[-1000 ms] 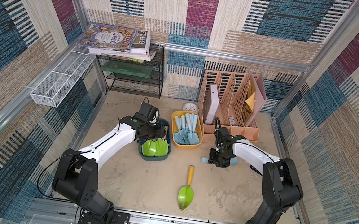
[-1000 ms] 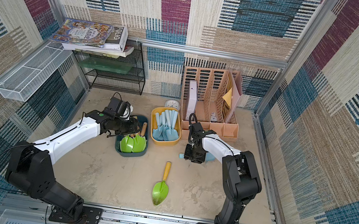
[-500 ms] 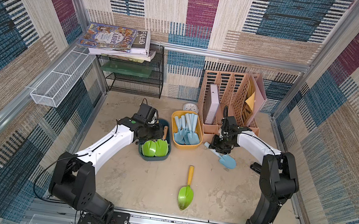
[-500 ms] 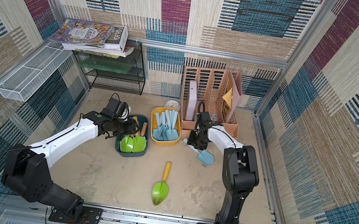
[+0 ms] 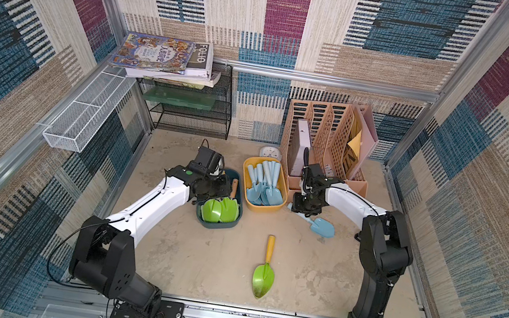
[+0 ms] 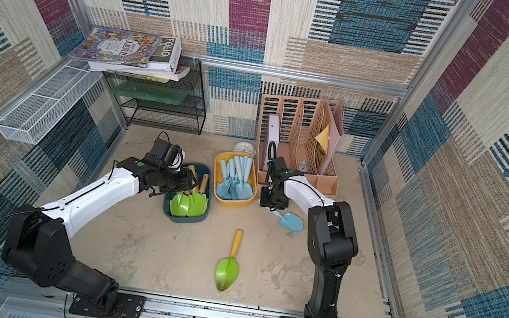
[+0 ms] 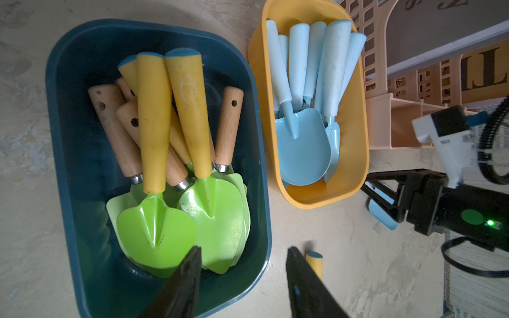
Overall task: Sort the small shovels by color and place them into the storage box
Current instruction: Pick up the shovel from the center of the board, then place the shovel in the storage box.
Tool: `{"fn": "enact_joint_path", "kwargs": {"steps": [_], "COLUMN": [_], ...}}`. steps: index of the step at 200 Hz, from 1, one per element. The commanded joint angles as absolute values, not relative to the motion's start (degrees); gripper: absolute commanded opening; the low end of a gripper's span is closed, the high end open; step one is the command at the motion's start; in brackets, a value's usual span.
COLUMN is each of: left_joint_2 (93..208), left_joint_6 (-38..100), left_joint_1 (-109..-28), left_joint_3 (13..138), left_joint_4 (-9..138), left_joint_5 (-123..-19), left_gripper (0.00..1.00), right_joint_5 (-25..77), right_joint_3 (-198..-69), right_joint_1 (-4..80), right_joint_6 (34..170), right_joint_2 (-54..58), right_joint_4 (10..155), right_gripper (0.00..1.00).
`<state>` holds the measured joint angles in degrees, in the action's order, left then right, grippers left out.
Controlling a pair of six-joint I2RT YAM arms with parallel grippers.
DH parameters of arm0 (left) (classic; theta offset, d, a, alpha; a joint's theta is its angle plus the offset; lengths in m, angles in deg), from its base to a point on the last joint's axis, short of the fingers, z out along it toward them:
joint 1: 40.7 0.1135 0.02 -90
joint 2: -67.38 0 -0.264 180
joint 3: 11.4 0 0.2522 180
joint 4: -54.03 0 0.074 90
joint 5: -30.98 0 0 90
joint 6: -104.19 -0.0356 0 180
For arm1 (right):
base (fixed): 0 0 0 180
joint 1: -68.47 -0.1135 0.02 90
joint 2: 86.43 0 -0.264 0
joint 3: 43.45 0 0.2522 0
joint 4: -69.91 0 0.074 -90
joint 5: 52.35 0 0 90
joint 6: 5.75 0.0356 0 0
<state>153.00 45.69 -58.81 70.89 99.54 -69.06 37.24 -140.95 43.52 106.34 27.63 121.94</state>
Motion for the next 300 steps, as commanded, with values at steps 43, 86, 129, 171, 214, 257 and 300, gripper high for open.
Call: {"fn": "enact_joint_path", "kwargs": {"steps": [43, 86, 129, 171, 214, 257, 300], "left_joint_2": [153.5, 153.3, 153.4, 153.9, 154.3, 154.2, 153.3], "left_joint_6": [46.4, 46.3, 46.4, 46.6, 46.1, 45.0, 44.7], "left_joint_1": [-58.8, -58.8, -58.8, -58.8, -58.9, -58.9, -58.9], "left_joint_3": [71.0, 70.5, 70.0, 69.9, 70.4, 71.1, 70.6], "left_joint_4": [99.5, 99.4, 98.9, 98.4, 98.5, 99.8, 101.3], "left_joint_5": [-69.4, -69.3, -69.3, -69.5, -69.7, -68.9, -68.4], "left_gripper": [0.52, 0.52, 0.52, 0.52, 0.52, 0.53, 0.54], "right_joint_5": [46.6, 42.9, 42.4, 37.5, 34.3, 31.5, 30.7], "right_joint_3": [-140.1, -134.8, -135.1, -145.7, -160.2, -174.6, -182.8], "right_joint_1": [41.0, 40.8, 40.8, 40.5, 40.7, 40.2, 39.9], "right_joint_6": [102.9, 103.7, 105.5, 104.4, 103.7, 103.9, 104.7], "right_joint_2": [30.1, 27.4, 19.3, 16.7, 24.5, 35.5, 44.5], "right_joint_4": [124.7, 123.5, 122.2, 124.2, 125.1, 124.8, 124.6], "right_gripper": [0.5, 0.32, 0.11, 0.11, 0.11, 0.11, 0.13]}}
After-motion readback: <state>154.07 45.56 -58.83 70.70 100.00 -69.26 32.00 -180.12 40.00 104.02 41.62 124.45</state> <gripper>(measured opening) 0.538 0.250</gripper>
